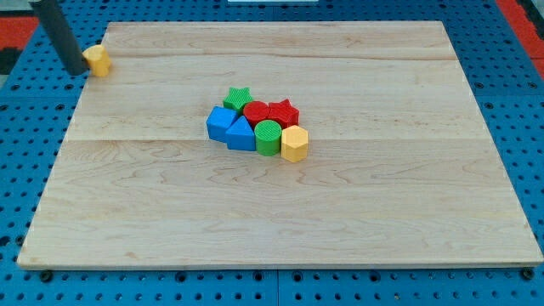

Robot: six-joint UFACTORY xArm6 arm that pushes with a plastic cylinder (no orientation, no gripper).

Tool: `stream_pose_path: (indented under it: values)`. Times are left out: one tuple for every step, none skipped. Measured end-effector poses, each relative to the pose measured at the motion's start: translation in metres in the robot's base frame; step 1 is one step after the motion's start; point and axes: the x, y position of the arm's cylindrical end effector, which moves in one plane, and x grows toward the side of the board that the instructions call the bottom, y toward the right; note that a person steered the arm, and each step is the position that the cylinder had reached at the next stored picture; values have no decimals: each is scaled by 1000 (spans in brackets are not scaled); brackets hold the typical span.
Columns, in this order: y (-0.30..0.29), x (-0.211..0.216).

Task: Move the yellow heart closer to the red star

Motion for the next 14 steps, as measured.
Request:
stream_pose_path:
  values:
    - [83, 3]
    - [58, 2]
    - [-12, 27]
    - [-25, 4]
    - [1, -23]
    - [22, -36]
    - [107, -7]
    - [121, -7]
    - [80, -22]
    - [133, -35]
    - [188, -22]
    - [214, -24]
    - [194, -55]
    - [214, -56]
